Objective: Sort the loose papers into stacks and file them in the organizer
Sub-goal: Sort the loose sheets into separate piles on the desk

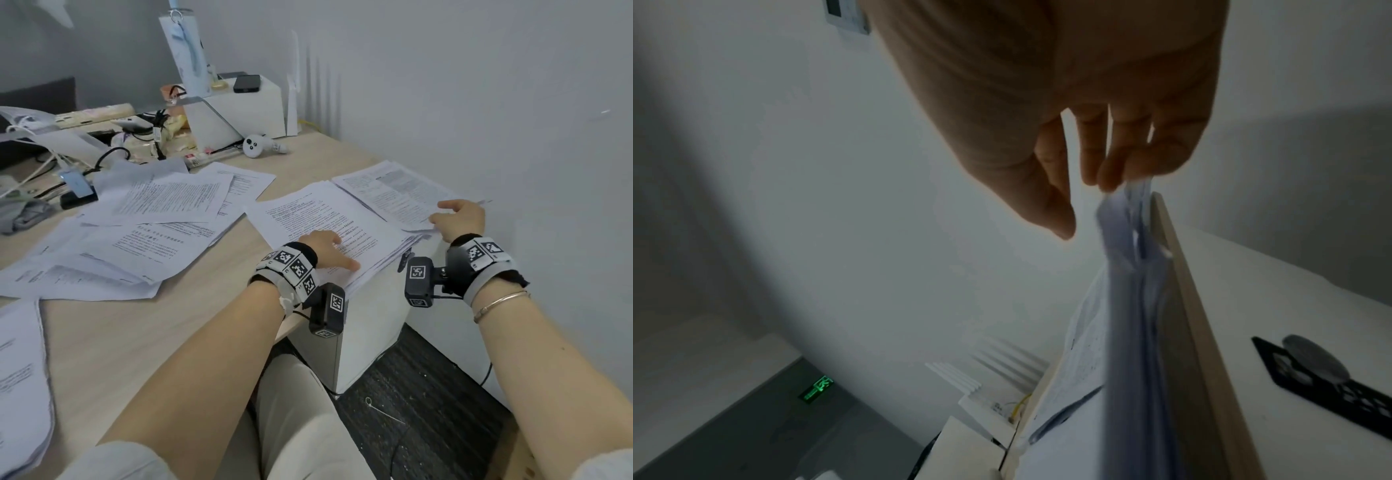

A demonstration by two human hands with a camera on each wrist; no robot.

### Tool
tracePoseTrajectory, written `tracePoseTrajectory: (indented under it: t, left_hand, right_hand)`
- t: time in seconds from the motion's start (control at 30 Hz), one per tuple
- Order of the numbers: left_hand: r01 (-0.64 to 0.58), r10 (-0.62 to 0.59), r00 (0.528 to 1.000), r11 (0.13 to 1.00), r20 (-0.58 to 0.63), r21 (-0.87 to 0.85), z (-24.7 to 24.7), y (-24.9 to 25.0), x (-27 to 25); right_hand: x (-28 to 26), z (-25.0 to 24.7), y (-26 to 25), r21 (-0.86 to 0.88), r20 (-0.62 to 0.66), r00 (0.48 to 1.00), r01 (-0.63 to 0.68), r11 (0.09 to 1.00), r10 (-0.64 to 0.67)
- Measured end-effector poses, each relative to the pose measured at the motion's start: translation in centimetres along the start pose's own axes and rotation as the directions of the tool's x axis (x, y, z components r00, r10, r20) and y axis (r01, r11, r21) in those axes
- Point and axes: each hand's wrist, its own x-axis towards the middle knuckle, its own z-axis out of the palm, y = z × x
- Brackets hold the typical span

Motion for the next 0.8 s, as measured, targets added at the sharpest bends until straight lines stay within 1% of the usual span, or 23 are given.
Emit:
tracePoseTrajectory:
  t: [0.07, 0.13, 0.23, 0.3, 0.4, 0.53, 0.63, 0.7, 0.8]
  left_hand:
    - [-0.024, 0.019, 0.999, 0.994, -0.05, -0.102, -0.7, -0.7, -0.7]
    - [-0.046, 0.028, 0.993, 0.986, -0.114, -0.161, -1.6, -1.7, -1.7]
    - [-0.063, 0.03, 0.983, 0.982, -0.183, -0.177, -3.0, -3.7, -3.2]
    - [-0.037, 0.001, 0.98, 0.983, -0.2, -0.178, -4.0, -5.4, -4.3]
    - [0.006, -0.052, 0.97, 0.981, -0.238, -0.192, -5.4, -8.2, -5.8]
    - [0.06, -0.129, 0.941, 0.974, -0.314, -0.218, -7.2, -12.2, -8.1]
    - [0.12, -0.216, 0.903, 0.957, -0.37, -0.264, -8.4, -15.8, -10.0]
    - [0.155, -0.264, 0.876, 0.947, -0.404, -0.283, -9.0, -18.2, -11.2]
    - [0.193, -0.342, 0.824, 0.919, -0.452, -0.345, -9.8, -21.4, -13.2]
  right_hand:
    - [-0.7, 0.4, -0.7, -0.012, -0.005, 0.999, 0.052, 0.999, -0.052]
    - [-1.8, 1.2, -1.8, -0.009, 0.021, 0.995, 0.101, 0.995, -0.101]
    - [-4.0, 3.2, -4.4, 0.046, 0.055, 0.979, 0.194, 0.98, -0.196]
    - [-5.7, 4.7, -6.3, 0.082, 0.093, 0.964, 0.241, 0.967, -0.248]
    - [-8.4, 7.4, -8.8, 0.129, 0.183, 0.935, 0.283, 0.95, -0.304]
    - [-11.8, 11.7, -11.5, 0.167, 0.314, 0.875, 0.33, 0.929, -0.368]
    - [-14.4, 15.0, -13.0, 0.173, 0.407, 0.824, 0.354, 0.919, -0.394]
    - [-16.0, 17.2, -13.6, 0.17, 0.474, 0.783, 0.368, 0.914, -0.403]
    - [-18.8, 20.3, -14.2, 0.139, 0.587, 0.7, 0.407, 0.903, -0.406]
